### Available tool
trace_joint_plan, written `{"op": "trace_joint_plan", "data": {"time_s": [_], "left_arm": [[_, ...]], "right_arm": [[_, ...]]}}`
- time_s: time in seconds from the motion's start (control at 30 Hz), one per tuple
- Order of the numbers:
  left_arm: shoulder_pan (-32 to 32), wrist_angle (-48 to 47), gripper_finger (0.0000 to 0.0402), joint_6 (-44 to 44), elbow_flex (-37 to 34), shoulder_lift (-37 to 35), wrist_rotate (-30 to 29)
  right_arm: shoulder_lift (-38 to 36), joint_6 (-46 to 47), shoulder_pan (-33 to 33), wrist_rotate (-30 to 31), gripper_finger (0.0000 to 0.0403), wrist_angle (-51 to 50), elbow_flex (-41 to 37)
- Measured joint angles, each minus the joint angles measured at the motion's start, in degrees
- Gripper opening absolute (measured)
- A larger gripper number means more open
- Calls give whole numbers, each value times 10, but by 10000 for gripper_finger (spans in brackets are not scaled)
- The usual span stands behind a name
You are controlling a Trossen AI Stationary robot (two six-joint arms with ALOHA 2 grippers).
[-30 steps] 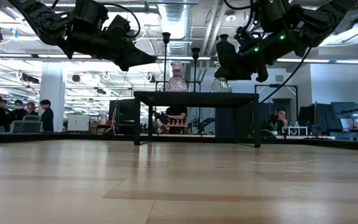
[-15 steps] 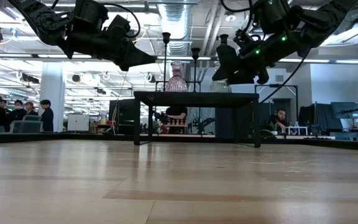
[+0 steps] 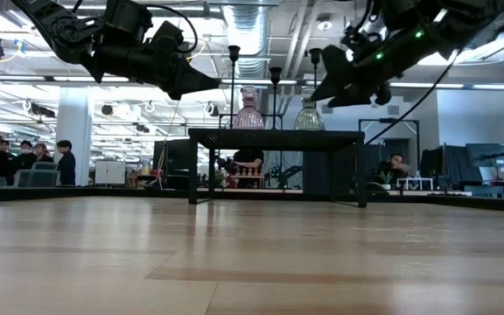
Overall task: Pick & Place candle stick holders
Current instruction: Return to Home Position
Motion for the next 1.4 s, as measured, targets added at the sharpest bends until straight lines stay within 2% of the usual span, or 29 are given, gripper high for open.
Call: {"op": "trace_joint_plan", "data": {"time_s": [0.23,0.37,0.5,0.6,0.7,0.77,1.07,1.17,1.4], "left_arm": [[0,0,6,0,0,0,0],[0,0,6,0,0,0,0],[0,-1,6,0,0,-7,0],[-2,-1,6,-1,0,-23,0],[-2,0,6,-18,0,-44,1],[-2,0,6,-38,0,-56,1],[-2,-4,6,-164,0,-71,1],[-2,-5,6,-158,0,-67,4],[-2,-5,4,-129,0,-93,61]], "right_arm": [[-85,1,36,-6,259,-70,0],[-129,1,65,-27,237,-78,1],[-160,-18,81,-83,176,-78,1],[-174,-44,85,-119,108,-78,1],[-185,-59,85,-129,33,-78,1],[-188,-71,85,-129,11,-78,1],[-190,-74,98,-188,3,-107,1],[-190,-74,105,-187,1,-119,1],[-201,-70,107,-186,1,-121,1]]}}
